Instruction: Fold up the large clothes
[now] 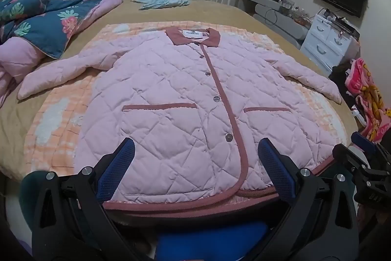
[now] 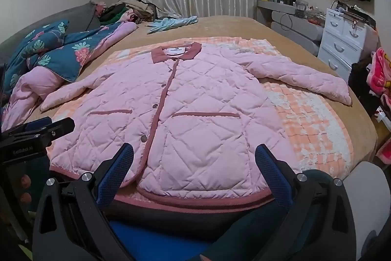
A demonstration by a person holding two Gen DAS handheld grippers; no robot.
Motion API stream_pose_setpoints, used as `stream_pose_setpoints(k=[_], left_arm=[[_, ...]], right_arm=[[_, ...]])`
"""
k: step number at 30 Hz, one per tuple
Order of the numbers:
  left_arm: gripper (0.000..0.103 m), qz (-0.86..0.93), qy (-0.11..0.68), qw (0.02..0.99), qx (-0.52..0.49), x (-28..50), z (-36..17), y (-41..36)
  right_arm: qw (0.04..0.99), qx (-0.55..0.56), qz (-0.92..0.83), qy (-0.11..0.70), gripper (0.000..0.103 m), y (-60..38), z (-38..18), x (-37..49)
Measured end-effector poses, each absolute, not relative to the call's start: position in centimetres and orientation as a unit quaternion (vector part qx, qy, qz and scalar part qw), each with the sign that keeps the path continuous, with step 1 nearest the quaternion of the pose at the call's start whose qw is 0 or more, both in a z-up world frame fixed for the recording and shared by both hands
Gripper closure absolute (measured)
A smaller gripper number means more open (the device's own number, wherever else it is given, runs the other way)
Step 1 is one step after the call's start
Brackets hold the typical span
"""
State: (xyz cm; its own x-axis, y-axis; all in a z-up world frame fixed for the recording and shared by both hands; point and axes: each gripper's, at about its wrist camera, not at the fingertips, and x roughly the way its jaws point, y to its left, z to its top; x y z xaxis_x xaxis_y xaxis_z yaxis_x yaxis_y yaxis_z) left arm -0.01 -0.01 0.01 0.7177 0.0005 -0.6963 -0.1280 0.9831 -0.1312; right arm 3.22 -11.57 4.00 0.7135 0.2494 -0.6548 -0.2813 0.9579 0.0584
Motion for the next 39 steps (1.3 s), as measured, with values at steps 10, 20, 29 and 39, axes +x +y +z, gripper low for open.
stream_pose_setpoints(k=[10, 20, 29, 39], left_arm=[[0.008, 0.032, 0.372, 0.923, -0.090, 0.0, 0.0, 0.1], [0.008, 0.034, 0.370, 0.924, -0.088, 0.0, 0.0, 0.0], [0.008, 0.036, 0.370, 0.924, -0.088, -0.3, 0.9, 0.2], [0.008, 0.035, 0.368, 0.925, -0.088, -0.4, 0.9, 0.2]], right_arm=[[0.924, -0.028, 0.149, 0.351, 0.004, -10.9, 3.8, 2.8], [0.924, -0.028, 0.152, 0.350, 0.004, -10.8, 3.8, 2.6], [0.925, -0.027, 0.152, 0.347, 0.004, -10.7, 3.9, 2.6], [0.925, -0.028, 0.153, 0.347, 0.004, -10.6, 4.0, 2.5]])
